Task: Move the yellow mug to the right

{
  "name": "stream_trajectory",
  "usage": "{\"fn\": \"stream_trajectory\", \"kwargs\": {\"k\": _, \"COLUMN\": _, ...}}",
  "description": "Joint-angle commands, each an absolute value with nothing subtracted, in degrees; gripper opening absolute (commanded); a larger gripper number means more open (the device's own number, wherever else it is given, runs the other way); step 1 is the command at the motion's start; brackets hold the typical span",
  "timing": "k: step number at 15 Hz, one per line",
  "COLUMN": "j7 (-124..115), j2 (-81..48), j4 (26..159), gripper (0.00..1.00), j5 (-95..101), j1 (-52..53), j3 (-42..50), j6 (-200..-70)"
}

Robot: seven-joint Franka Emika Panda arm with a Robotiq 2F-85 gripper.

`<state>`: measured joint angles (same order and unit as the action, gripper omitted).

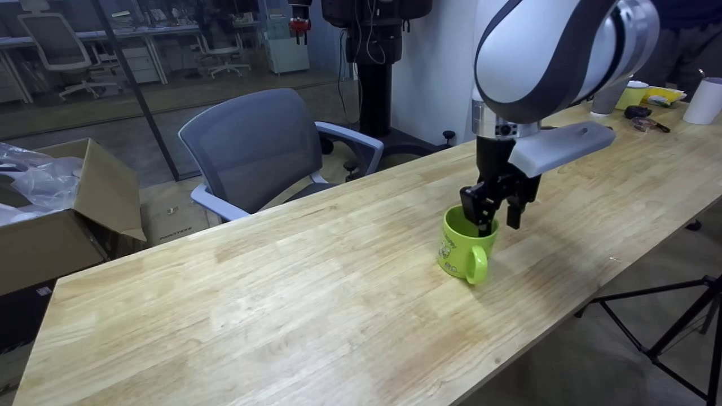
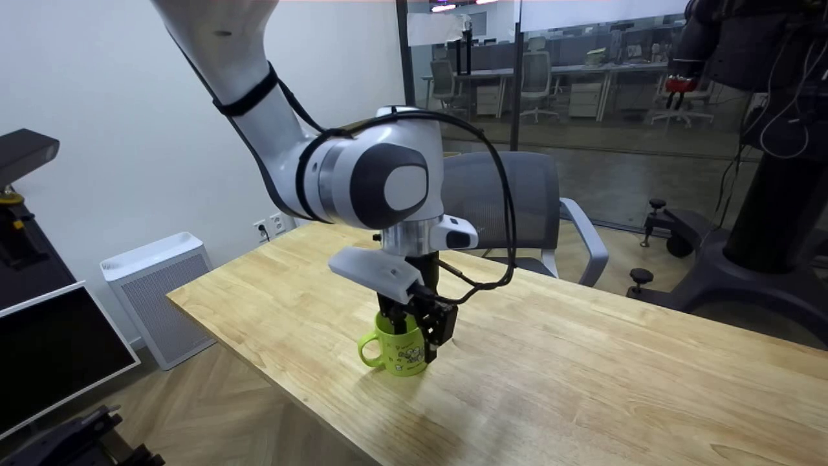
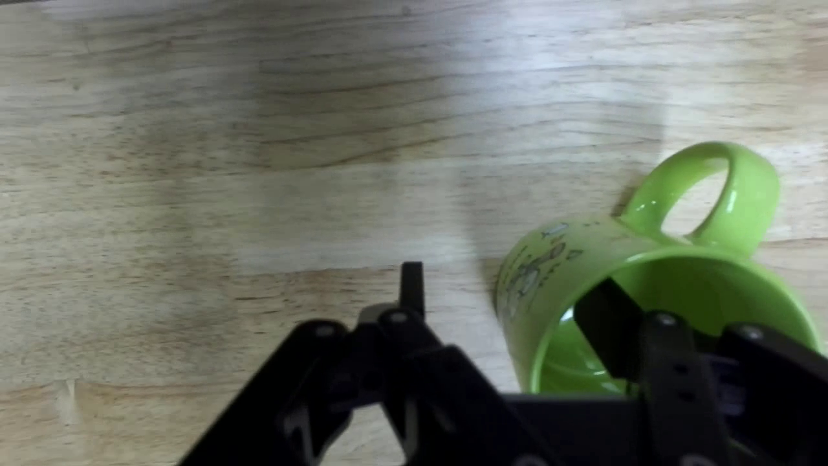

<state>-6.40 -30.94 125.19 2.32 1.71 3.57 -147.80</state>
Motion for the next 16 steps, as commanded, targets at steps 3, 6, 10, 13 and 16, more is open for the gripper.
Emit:
{"fn": "stream_trajectory", "kwargs": {"k": 3, "j7": -6.75, "j2": -32.08, "j4": 124.66, "gripper": 0.19, "j5": 2.82, "j1": 1.78, "j3": 4.11, "j6": -147.94}}
{"fn": "stream_trajectory", "kwargs": {"k": 6, "j7": -7.27, "j2": -32.40, "j4": 124.67, "gripper": 0.01, "j5": 3.26, "j1": 2.20, "j3": 4.52, "j6": -147.58}}
{"fn": "stream_trajectory", "kwargs": {"k": 10, "j7": -7.69, "j2": -32.02, "j4": 124.64, "gripper": 0.03, "j5": 3.78, "j1": 2.84, "j3": 4.97, "j6": -147.13}}
{"fn": "stream_trajectory", "kwargs": {"k": 13, "j7": -7.05, "j2": -30.08, "j4": 123.70, "gripper": 0.03, "j5": 3.30, "j1": 2.72, "j3": 4.45, "j6": -145.20}}
{"fn": "stream_trajectory", "kwargs": {"k": 16, "j7": -6.81, "j2": -28.02, "j4": 122.67, "gripper": 0.03, "j5": 3.30, "j1": 2.84, "j3": 4.17, "j6": -143.71}}
